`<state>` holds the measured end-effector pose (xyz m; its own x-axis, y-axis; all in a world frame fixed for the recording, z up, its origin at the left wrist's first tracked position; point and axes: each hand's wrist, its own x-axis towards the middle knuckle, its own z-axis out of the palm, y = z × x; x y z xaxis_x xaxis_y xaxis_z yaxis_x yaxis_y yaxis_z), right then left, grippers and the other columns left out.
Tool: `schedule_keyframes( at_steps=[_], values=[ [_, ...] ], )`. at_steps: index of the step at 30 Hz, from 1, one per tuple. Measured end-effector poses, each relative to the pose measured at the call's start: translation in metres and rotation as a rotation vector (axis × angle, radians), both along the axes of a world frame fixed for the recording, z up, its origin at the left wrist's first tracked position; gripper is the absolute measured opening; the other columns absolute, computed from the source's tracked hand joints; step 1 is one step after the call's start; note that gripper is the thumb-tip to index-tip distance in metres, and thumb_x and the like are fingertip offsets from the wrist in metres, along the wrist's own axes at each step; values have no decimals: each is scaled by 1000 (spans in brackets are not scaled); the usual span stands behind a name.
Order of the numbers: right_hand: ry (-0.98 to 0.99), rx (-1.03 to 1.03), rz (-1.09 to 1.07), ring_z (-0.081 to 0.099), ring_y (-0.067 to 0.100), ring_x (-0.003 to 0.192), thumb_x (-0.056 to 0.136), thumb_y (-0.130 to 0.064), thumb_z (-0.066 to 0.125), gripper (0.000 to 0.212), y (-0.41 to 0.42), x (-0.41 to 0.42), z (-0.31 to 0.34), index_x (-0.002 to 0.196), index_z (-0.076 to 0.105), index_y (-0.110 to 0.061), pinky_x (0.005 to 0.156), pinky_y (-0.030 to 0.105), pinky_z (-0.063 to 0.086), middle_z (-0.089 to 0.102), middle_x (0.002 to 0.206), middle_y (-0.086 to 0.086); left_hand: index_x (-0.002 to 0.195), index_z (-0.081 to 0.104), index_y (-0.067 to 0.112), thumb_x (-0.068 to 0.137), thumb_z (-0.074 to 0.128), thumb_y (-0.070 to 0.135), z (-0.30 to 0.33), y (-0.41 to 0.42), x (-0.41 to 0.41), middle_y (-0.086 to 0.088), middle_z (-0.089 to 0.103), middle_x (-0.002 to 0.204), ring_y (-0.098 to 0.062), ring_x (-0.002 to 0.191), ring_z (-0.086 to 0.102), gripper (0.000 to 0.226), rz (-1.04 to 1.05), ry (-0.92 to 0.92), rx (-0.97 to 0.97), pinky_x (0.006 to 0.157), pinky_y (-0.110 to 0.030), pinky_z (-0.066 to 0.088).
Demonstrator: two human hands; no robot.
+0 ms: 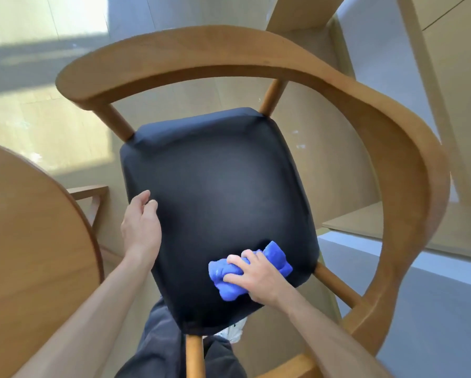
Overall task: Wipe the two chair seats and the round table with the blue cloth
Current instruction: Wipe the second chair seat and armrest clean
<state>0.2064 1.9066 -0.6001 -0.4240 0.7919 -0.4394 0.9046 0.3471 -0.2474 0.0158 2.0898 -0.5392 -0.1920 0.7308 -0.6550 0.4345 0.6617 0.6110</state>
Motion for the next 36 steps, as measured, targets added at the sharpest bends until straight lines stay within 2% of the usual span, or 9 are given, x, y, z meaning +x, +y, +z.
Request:
schedule_keyframes(
  at_steps=[3,5,10,13,14,21,26,32,36],
  values=[
    [-33,45,-219,47,25,73,50,-5,64,50,19,10,-2,92,57,-31,55,33,36,47,114,-1,138,47,31,103,37,31,-3,-6,4,10,47,143,-16,134,39,37,-13,2,2,115,-40,30],
    [-43,78,-534,46,25,73,57,-7,65,46,35,17,-1,96,59,-31,55,35,39,45,113,-2,138,47,33,103,37,32,-4,-7,3,10,47,143,-15,133,40,36,-18,0,8,115,-42,31],
    [-77,128,-969,42,30,95,83,-7,51,41,71,28,0,119,55,-26,75,40,39,39,133,3,137,48,33,102,37,32,-4,-5,-8,12,48,141,-14,132,41,37,-9,7,18,115,-43,31],
    [90,156,-1551,40,32,111,88,-7,49,45,87,21,-3,128,48,-25,84,43,41,33,140,4,139,47,31,103,37,32,-1,-4,-17,14,48,137,-10,127,42,37,-10,28,30,114,-41,31],
    [94,153,-1619,40,32,113,88,-7,48,46,93,19,-3,130,47,-24,85,44,42,32,141,4,139,47,31,103,37,32,0,-3,-20,13,49,138,-11,128,43,37,-2,22,29,114,-42,32],
    [-74,119,-1049,41,31,105,83,-7,57,61,148,-62,-7,139,41,-25,79,37,33,30,147,3,135,50,32,102,35,35,3,6,-41,13,51,136,-9,124,44,36,61,39,52,112,-39,34],
    [-110,215,-588,51,28,76,48,-1,69,56,165,-112,-4,98,65,-26,59,33,26,60,119,1,137,51,24,101,38,27,5,13,-45,10,51,139,-9,128,43,39,90,37,76,106,-23,29],
    [-25,177,-178,54,27,84,53,-13,73,42,134,-162,-4,91,69,-30,62,34,38,63,114,-5,137,52,20,100,37,23,10,13,-46,7,52,139,-8,126,43,40,109,32,78,99,-19,29],
    [47,100,-82,51,29,86,50,-14,74,40,76,-160,-7,86,66,-29,65,37,42,60,111,-4,136,52,21,100,38,24,12,11,-47,6,52,139,-11,129,43,39,103,54,88,104,-22,28]
  ],
)
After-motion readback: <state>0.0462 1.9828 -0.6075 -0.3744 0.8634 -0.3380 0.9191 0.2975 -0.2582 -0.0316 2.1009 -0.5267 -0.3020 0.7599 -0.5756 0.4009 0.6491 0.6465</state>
